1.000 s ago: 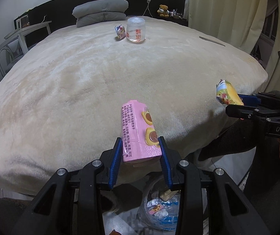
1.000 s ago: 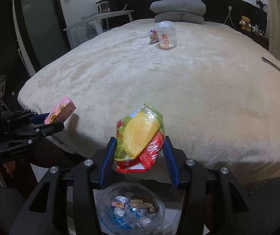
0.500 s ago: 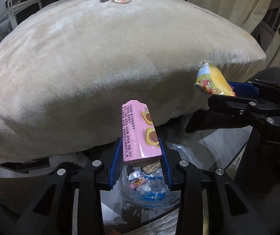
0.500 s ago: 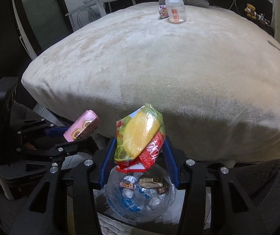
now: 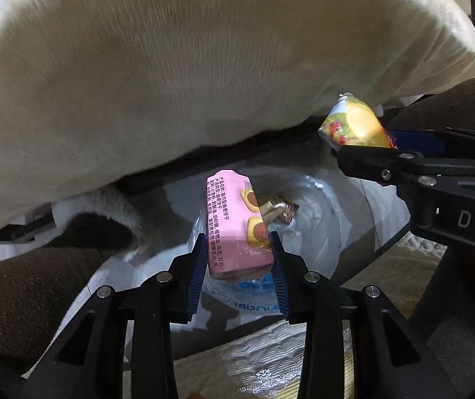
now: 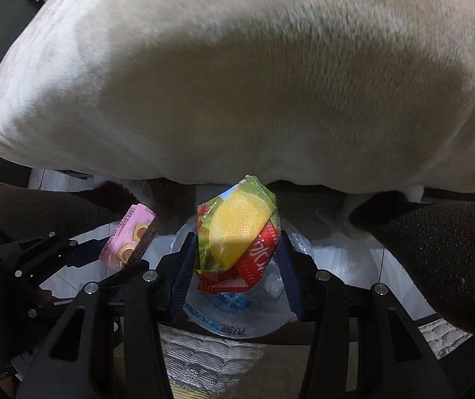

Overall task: Collect trash
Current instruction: 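Carry both held items off the bed down toward the clear bag, then open the left tool over the bag while the right tool drops the snack packet, then raise both open tools from the bag back over the bed, then grasp the crumpled wrapper with the left tool while the right tool grasps the clear tub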

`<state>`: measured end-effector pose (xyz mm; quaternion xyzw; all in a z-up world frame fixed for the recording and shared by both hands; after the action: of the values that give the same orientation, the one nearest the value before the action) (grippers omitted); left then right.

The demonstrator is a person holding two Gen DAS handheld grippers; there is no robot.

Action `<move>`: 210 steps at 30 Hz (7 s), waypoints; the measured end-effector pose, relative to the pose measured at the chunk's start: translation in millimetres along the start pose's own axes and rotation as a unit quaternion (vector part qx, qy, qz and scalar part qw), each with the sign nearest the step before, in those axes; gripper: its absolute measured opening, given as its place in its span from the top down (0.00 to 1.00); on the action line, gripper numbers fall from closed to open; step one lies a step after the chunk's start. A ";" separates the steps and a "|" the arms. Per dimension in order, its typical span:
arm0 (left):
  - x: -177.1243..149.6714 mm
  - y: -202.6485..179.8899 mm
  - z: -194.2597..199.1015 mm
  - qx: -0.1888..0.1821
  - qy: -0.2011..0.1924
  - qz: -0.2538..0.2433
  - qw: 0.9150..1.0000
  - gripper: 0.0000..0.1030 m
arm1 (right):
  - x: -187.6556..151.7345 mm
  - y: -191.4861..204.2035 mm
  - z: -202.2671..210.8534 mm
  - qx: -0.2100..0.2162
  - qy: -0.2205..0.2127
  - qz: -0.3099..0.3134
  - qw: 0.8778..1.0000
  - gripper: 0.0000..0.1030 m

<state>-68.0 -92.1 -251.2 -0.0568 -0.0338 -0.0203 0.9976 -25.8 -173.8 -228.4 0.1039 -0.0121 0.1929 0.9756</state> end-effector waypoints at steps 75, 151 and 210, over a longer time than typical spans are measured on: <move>-15.1 -8.3 17.4 0.044 0.013 -0.044 0.998 0.06 | -18.3 -5.4 36.4 -0.069 -0.038 -0.005 0.997 0.09; 246.7 130.0 188.8 -0.031 -0.341 -0.043 0.938 0.06 | 307.5 4.0 166.8 -0.027 -0.326 0.126 0.937 0.09; 358.4 124.1 211.1 0.011 -0.350 0.014 0.936 0.52 | 312.0 -35.2 207.8 0.007 -0.377 0.104 0.920 0.41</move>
<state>281.0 42.2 -30.9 -0.0496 -0.3806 0.0147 0.9233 279.7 -132.1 -12.2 0.1735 -0.3882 0.2403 0.8726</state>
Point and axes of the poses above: each gripper's, at about its wrist camera, not at the fingertips, and z roughly against the way its jaws point, y to its left, x to its top, the point moved 2 cm from there along -z, roughly the way its jaws point, and after that the axes turned 5 degrees about y, right-handed, at the moved point
